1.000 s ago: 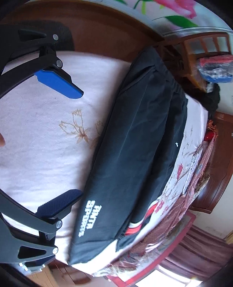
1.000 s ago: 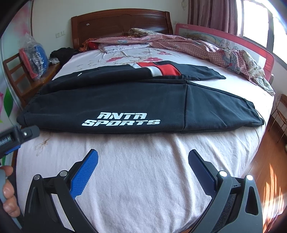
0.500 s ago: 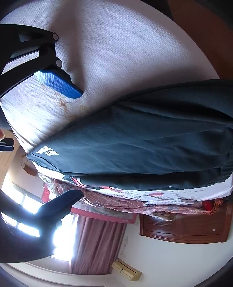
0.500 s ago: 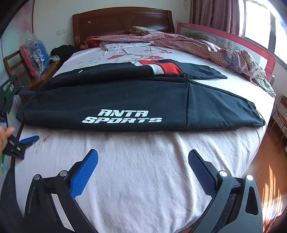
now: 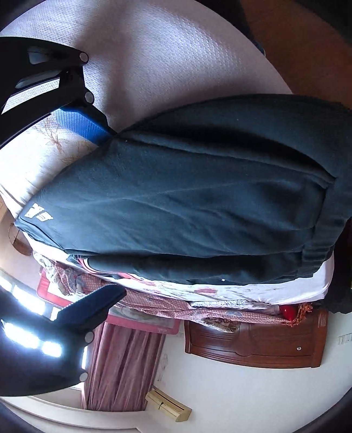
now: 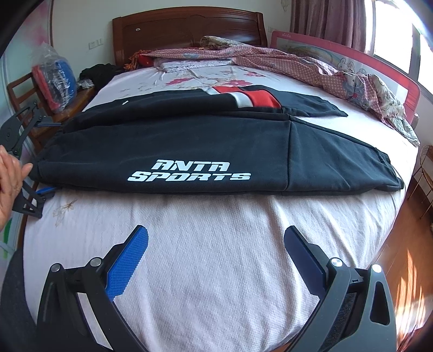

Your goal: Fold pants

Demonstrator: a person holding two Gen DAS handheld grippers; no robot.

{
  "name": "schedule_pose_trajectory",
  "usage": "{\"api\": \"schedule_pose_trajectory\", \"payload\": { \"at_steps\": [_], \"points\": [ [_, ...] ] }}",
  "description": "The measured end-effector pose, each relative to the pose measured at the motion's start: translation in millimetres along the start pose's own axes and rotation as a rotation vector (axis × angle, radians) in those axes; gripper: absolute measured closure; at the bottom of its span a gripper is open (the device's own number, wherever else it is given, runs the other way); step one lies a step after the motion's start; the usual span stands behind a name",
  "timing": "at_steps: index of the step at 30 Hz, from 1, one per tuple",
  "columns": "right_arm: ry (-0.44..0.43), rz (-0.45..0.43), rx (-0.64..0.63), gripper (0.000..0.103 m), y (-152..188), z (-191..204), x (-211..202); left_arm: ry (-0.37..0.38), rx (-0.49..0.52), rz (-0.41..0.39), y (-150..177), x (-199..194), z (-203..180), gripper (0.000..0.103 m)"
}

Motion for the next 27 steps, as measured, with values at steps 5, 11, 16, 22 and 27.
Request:
{"api": "schedule_pose_trajectory", "payload": {
  "at_steps": [5,11,16,22,27],
  "points": [
    [-0.057,0.071,0.118,0.003,-2.4,-21.3,9.8,-0.105,0.072,0.023,-5.2,4.2,3.9,0.088],
    [-0.236,0.127,0.347,0.003,-9.3,-66.6,18.3,-0.042,0.06,0.023,-6.0,-4.9,7.5,0.091],
    [-0.454,0.303,0.746,0.003,0.0,-122.0,59.7,0.051,0.038,0.061,-1.5,-15.7,-3.9,0.092],
    [-0.691,0.357,1.035,0.007,-2.7,-133.5,90.3,0.11,0.079,0.093,2.1,-16.4,-33.1,0.091],
    [-0.703,0.379,1.102,0.012,-8.3,-125.6,103.6,0.131,0.089,0.103,-1.1,-13.2,-48.0,0.091]
  ]
}}
Point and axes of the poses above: each gripper's, at about its wrist camera, not at the fingertips, and x roughly the way its jaws point, z to its left, y to its underside, the point moved 2 cm from there along x, roughly the way its jaws point, and after that the axes turned 10 degrees about y, right-handed, at the moved point
